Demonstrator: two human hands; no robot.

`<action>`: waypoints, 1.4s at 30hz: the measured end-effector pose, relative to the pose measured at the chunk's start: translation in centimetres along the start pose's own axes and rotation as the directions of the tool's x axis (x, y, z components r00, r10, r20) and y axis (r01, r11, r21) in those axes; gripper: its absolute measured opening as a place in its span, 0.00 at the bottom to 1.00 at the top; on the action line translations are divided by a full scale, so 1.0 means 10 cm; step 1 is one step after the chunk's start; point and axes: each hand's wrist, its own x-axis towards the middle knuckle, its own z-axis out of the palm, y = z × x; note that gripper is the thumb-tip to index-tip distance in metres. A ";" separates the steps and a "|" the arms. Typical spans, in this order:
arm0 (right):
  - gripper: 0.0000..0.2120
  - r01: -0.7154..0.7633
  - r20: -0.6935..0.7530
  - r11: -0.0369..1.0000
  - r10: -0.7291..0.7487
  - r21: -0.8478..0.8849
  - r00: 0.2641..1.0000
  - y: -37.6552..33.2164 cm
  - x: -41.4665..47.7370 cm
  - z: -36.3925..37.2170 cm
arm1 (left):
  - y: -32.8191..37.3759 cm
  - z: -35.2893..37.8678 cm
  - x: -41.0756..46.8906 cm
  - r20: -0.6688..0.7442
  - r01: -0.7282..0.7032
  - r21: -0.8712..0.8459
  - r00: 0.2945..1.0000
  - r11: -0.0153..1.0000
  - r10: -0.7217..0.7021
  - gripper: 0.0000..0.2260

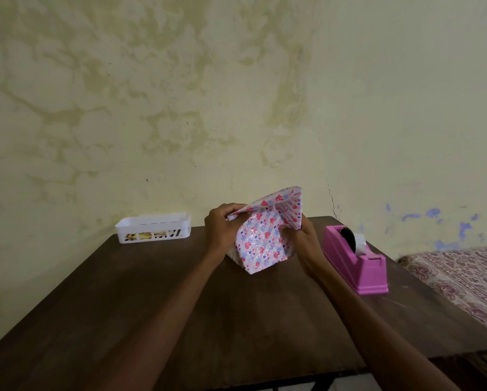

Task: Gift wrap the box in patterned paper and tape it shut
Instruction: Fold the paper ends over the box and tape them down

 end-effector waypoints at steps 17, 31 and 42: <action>0.10 0.023 -0.021 0.998 -0.024 -0.051 0.999 0.08 0.04 0.05 | 0.07 -0.05 0.00 0.005 -0.087 0.090 0.996 0.992 0.087 0.12; 0.13 0.252 -0.104 0.910 -0.300 -0.330 0.948 -0.11 0.36 0.09 | 0.18 -0.04 -0.02 -0.275 -0.011 0.007 0.961 1.000 0.012 0.12; 0.06 0.263 -0.130 0.950 -0.286 -0.170 0.949 -0.37 0.46 0.15 | 0.31 -0.12 0.00 -0.382 0.042 -0.106 0.921 0.994 -0.079 0.14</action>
